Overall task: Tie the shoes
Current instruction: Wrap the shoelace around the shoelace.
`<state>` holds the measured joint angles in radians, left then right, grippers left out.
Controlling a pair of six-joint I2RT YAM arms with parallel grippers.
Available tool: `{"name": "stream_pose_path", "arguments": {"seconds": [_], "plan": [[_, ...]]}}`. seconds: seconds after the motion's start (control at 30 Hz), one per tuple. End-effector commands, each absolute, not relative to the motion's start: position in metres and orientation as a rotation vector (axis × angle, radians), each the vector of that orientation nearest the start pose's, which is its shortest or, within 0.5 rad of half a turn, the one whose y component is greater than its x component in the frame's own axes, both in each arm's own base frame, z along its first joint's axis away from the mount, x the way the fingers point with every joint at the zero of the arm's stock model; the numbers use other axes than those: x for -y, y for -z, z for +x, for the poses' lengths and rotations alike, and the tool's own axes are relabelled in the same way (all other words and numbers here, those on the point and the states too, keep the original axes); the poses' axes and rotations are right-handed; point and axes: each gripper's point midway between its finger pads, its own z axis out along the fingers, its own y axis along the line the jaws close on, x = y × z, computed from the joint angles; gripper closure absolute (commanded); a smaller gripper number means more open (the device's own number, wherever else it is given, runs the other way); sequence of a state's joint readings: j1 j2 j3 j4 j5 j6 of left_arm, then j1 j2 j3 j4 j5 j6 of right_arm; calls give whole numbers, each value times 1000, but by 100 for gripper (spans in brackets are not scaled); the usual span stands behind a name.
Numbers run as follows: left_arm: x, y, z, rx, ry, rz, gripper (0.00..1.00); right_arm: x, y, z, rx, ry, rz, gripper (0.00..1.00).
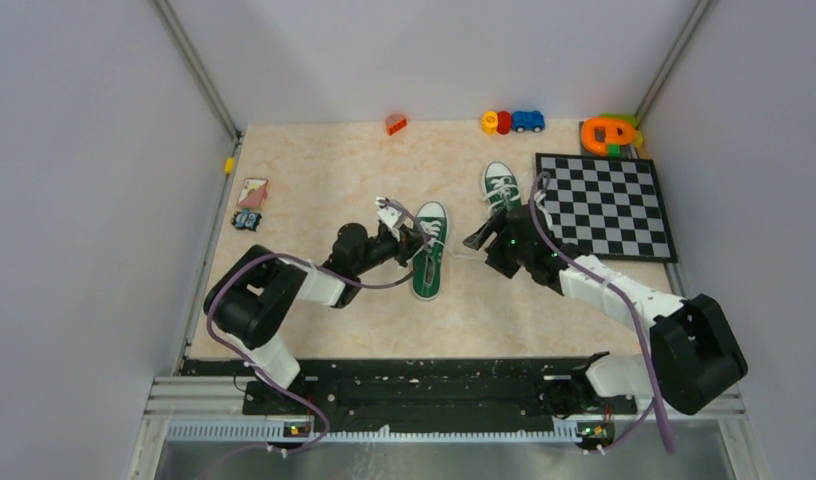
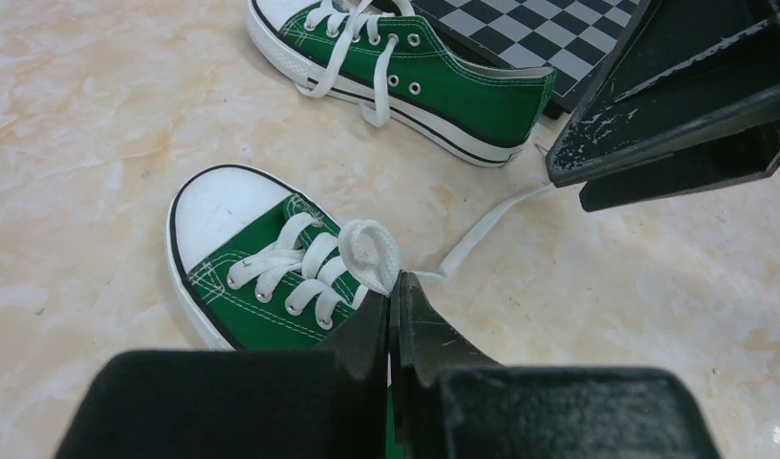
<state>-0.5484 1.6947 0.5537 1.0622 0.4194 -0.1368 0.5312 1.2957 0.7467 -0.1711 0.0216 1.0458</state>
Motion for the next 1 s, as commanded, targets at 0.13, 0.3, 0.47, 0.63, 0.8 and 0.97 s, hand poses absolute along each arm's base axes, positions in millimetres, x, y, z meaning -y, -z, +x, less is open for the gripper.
{"name": "stream_pose_path", "arguments": {"seconds": [0.13,0.3,0.47,0.63,0.8,0.97], "plan": [[297,-148,327,-1457,892,681,100,-232,-115,302,-2045,-1055,1339,35],[297,-152,326,-1454,900,675,100,-239,-94,304,-1990,-1054,1550,44],[294,-149,328,-1477,884,656,100,-246,-77,315,-1964,-1046,1629,45],[292,-149,330,-1484,850,670,100,-237,-60,331,-1921,-991,1665,47],[291,-149,330,-1491,831,680,100,-240,-46,341,-1944,-955,1668,50],[290,-145,332,-1513,811,670,100,-246,-40,349,-1970,-932,1641,54]]}}
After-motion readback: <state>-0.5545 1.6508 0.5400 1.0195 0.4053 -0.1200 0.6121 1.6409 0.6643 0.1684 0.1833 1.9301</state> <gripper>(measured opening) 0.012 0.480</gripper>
